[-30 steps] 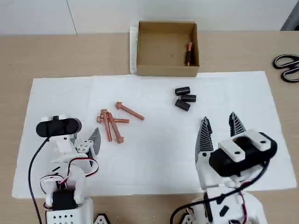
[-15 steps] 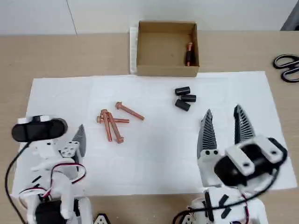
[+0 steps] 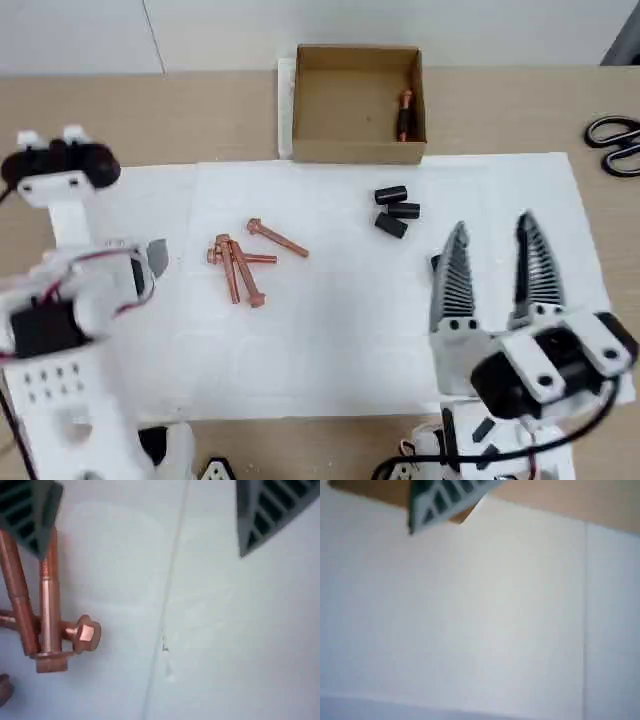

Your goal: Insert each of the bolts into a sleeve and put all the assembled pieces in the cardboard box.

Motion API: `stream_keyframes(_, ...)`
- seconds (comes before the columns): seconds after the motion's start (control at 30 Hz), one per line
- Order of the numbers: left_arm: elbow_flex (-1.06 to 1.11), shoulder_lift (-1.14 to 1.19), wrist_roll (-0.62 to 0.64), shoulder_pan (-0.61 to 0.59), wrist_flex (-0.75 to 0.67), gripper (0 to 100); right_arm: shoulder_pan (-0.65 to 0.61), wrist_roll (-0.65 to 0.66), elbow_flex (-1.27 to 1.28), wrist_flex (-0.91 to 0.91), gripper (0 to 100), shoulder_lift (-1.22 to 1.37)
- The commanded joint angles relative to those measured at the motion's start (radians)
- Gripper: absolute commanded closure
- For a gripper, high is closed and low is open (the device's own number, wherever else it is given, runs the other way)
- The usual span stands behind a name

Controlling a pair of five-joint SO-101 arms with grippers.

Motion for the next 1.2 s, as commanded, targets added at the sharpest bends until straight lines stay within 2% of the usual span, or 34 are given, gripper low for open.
stream_keyframes(0.0, -0.157, 0.092, -0.011, 0.0, 0.066, 76, 0.096, 0.008, -0.017, -0.108, 78.5, 0.03)
stream_keyframes(0.13, -0.213, 0.126, -0.011, 0.0, 0.103, 76, 0.151, 0.008, -0.095, -0.188, 78.5, 0.168)
stream_keyframes(0.33, -0.216, 0.126, -0.011, 0.0, 0.107, 76, 0.153, 0.011, -0.434, -0.159, 78.5, 0.544)
stream_keyframes(0.47, -0.216, 0.127, -0.011, 0.0, 0.13, 76, 0.153, 0.009, -0.628, 0.013, 78.5, 0.791)
stream_keyframes(0.67, -0.213, 0.132, -0.012, 0.0, 0.189, 76, 0.153, 0.008, -0.795, 0.364, 78.5, 1.067)
stream_keyframes(0.9, -0.216, 0.126, -0.006, -0.006, 0.207, 76, 0.157, 0.012, -0.838, 0.509, 78.5, 1.138)
stream_keyframes(1.17, -0.211, 0.132, -0.009, -0.003, 0.242, 76, 0.211, 0.014, -0.783, 0.519, 78.4, 1.087)
